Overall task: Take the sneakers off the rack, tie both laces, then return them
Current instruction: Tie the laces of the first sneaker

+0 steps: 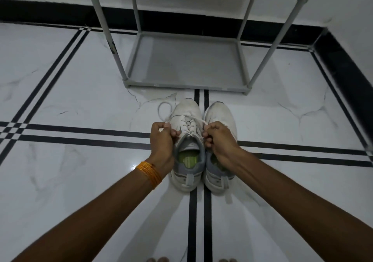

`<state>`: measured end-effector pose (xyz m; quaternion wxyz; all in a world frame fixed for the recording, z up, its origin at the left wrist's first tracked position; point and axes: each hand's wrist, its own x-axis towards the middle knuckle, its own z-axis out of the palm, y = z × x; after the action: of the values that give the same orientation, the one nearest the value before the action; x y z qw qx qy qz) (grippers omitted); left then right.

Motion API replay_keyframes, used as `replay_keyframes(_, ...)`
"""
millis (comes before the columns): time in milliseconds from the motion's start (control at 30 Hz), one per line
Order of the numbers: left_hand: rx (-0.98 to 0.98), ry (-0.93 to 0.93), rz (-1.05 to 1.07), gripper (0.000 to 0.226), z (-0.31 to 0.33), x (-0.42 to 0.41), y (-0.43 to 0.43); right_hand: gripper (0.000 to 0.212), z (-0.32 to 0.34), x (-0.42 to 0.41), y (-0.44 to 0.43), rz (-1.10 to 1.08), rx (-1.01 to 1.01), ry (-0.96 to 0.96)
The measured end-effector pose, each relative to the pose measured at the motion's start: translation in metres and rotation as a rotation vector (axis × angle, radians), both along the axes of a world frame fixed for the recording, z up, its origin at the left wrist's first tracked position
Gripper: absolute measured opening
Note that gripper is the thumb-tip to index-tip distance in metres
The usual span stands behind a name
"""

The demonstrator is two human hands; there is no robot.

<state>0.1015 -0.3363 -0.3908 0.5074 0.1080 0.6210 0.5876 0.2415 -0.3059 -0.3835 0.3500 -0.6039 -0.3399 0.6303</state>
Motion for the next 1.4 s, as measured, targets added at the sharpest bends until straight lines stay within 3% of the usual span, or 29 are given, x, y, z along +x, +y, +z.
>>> replay_keyframes(300, 0.026, -0.091, -0.016, 0.017, 0.002, -0.004, -0.002, 0.024, 0.004, 0.002, -0.001, 0.024, 0.005, -0.029)
replay_keyframes(433, 0.168, -0.214, -0.190, 0.021, 0.029, -0.017, -0.003, 0.014, 0.031, 0.007, 0.002, 0.147, 0.042, 0.077)
replay_keyframes(500, 0.293, -0.172, -0.273, 0.022, 0.049, -0.027, 0.001, 0.021, 0.050, 0.008, 0.009, 0.204, 0.118, 0.063)
replay_keyframes(700, 0.495, 0.486, -0.664, 0.024, 0.100, -0.032, 0.021, 0.023, 0.107, -0.006, 0.049, 0.254, 0.274, 0.087)
replay_keyframes(800, 0.679, 1.126, -0.951, 0.019, 0.101, -0.029, 0.033, 0.019, 0.121, -0.013, 0.066, 0.300, 0.364, -0.070)
replay_keyframes(900, 0.750, 1.712, -1.045, 0.017, 0.099, -0.032, 0.052, 0.018, 0.131, -0.016, 0.070, 0.346, 0.503, -0.234)
replay_keyframes(1000, 0.662, 1.910, -1.072, 0.019, 0.095, -0.034, 0.065, 0.018, 0.133, -0.018, 0.067, 0.381, 0.629, -0.329)
replay_keyframes(1100, 0.630, 1.830, -1.041, 0.019, 0.092, -0.028, 0.071, 0.020, 0.125, -0.015, 0.064, 0.302, 0.602, -0.315)
replay_keyframes(1200, 0.620, 1.605, -0.995, 0.019, 0.098, -0.023, 0.075, 0.041, 0.113, -0.006, 0.056, 0.223, 0.541, -0.362)
replay_keyframes(1300, 0.571, 1.371, -1.027, 0.019, 0.104, -0.024, 0.074, 0.057, 0.107, 0.000, 0.041, 0.361, 0.547, -0.361)
replay_keyframes(1400, 0.529, 1.206, -1.044, 0.017, 0.102, -0.025, 0.069, 0.050, 0.107, 0.005, 0.039, 0.560, 0.559, -0.394)
